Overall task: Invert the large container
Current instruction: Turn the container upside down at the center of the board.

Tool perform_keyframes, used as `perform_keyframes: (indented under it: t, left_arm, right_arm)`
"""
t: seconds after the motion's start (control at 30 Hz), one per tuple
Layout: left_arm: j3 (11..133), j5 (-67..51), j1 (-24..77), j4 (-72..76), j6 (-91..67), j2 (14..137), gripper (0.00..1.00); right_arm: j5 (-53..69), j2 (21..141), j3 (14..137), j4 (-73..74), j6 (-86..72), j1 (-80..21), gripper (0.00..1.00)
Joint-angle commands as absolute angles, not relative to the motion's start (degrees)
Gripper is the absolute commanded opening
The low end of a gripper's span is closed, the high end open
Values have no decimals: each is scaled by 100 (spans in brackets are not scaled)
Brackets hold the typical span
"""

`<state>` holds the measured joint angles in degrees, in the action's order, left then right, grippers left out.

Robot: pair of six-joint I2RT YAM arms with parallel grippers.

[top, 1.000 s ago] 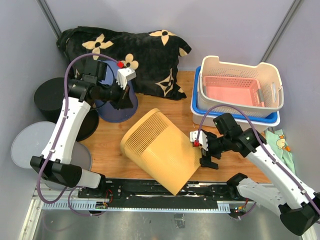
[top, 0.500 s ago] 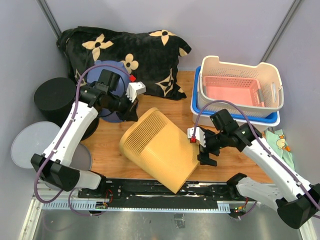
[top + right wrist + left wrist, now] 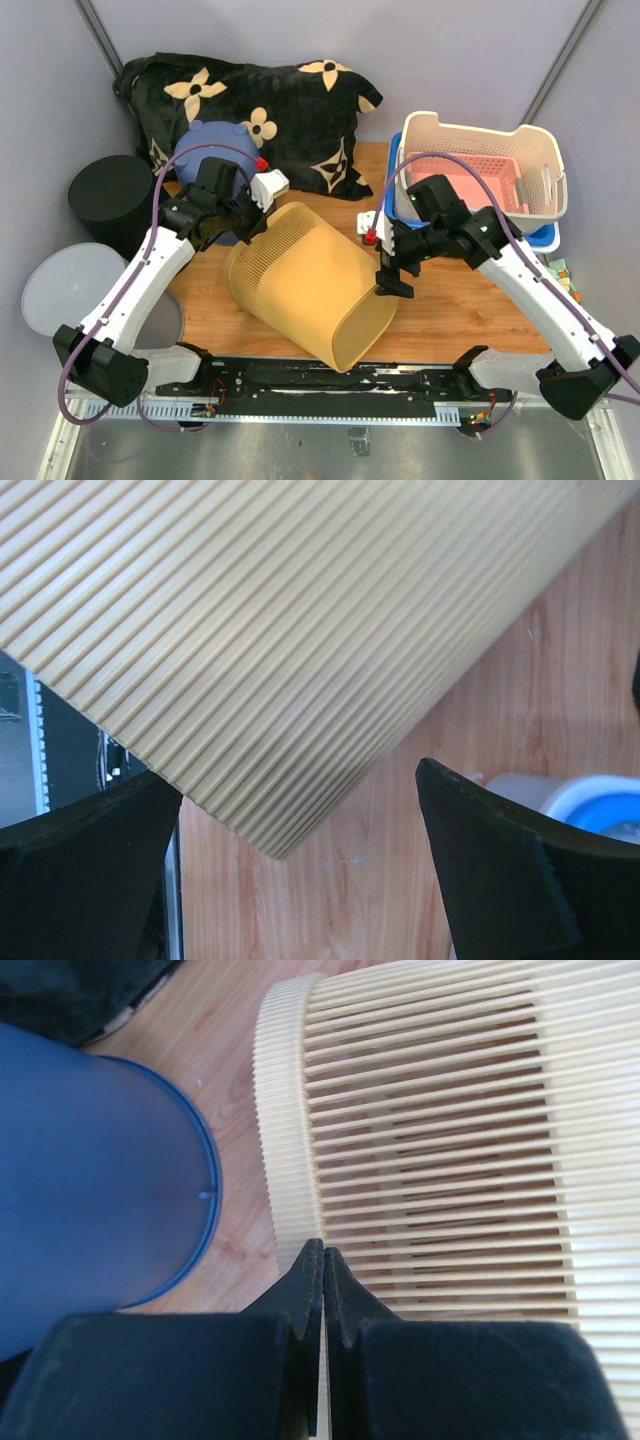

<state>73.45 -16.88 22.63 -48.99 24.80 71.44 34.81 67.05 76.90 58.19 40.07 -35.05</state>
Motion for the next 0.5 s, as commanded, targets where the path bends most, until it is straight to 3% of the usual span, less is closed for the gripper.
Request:
perform_keyframes:
  t: [0.0,0.23,0.47]
  left_arm:
    - [6751,-1630,2393,-5623,2400,7326,0]
    - [5970,-1269,2391,-5231,2490,7227,0]
    - [5236,-985,2391,-4893,2773,7444,0]
  right_arm:
    - [3267,7207,8092,5277,3855,-4078,100]
    - [2678,7978,9041,5150,4106,-4712,100]
    - [2494,8532,9933,4876,4294,-4731,100]
